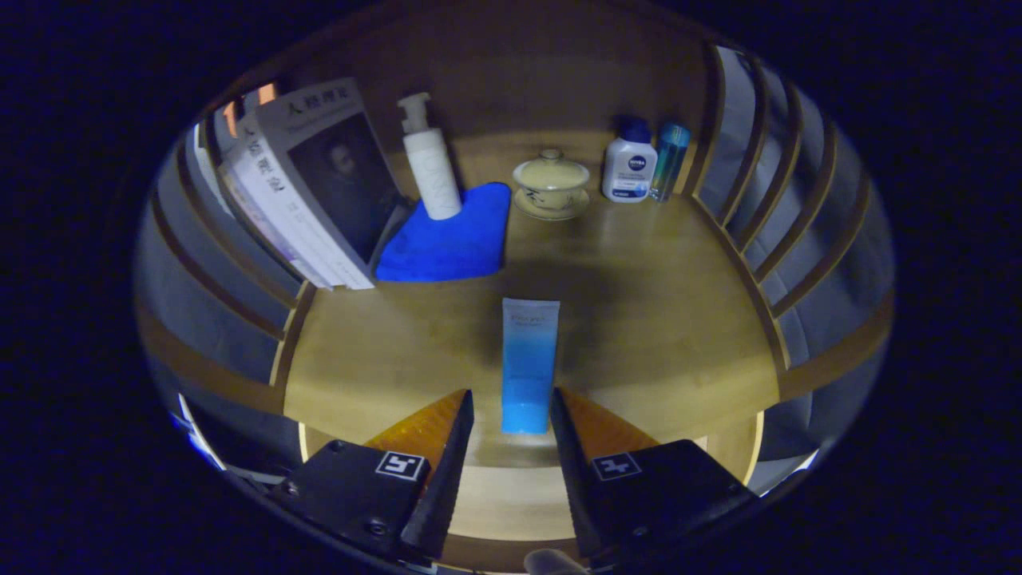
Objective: Pull open the drawer, take out the items inside it, and place them on the countertop above the cabinet.
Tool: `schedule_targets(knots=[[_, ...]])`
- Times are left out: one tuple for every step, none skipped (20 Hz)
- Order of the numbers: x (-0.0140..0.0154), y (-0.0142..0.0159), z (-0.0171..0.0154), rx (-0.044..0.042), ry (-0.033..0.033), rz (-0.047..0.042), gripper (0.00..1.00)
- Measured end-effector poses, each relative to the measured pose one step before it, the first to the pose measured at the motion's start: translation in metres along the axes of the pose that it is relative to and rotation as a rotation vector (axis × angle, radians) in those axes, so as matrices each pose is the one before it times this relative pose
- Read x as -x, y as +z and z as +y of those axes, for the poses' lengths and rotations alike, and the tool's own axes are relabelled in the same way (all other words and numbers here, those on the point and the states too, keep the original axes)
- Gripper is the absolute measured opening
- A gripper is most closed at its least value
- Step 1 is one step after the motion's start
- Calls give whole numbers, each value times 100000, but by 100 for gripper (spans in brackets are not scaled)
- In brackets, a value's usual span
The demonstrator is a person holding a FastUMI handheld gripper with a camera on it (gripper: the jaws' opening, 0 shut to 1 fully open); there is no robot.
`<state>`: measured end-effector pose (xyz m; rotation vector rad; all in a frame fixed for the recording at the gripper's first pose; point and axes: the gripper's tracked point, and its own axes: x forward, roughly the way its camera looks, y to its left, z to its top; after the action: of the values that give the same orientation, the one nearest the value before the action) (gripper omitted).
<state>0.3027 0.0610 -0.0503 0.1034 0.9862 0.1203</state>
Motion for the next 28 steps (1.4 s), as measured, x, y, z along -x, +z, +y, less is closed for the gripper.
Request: schedule_targets(knots=[[726,-948,374,882,1464,-429,70],[744,-736,211,1397,1266,-1848,74],[625,-682,148,1714,298,-2191,78],[813,-586,45,856,-109,-2713,77],[792,-895,288,580,599,-2408,77],[895,-801,389,-501,1416,-2560,77],[770,-866,511,492,1781,-1662,77],[1052,-628,20,1208,-260,-3427,77],[1040,-334,-188,1776,-1104,-3949,77],[1120,-220,192,1169,-80,-4631,77],[911,-148,379,1348,-823,-5374,77],[1346,-265,130,1885,-326,-4228,77],[1382,-344,327,1314,150,-4169,77],[1512,-140,336,661,708,-4074,77],[1425,-36,188,115,-196,-5019,77],[1366,299,172,1319,116,-4787,77],[1444,80,63,1250,-654,-4679,78],[1564,151,237,535,-316,-3785,85],[1400,117,541,-256,1201,-3551,92],[1415,-58,459,-361,971,-3456,100],[1402,146,-289,501,212,-3093,99],[1149,-69,-31,-473,-134,-3456,99],[786,-86,-87,-166,-511,-3290,99],[790,-315,86,271,203,-2015,99],[747,-252,35,-144,-143,-1814,99],[679,-419,-30,-471,-318,-1276,99],[790,-550,-71,-749,11,-1200,99],[632,-862,-419,-970,-880,-237,99]])
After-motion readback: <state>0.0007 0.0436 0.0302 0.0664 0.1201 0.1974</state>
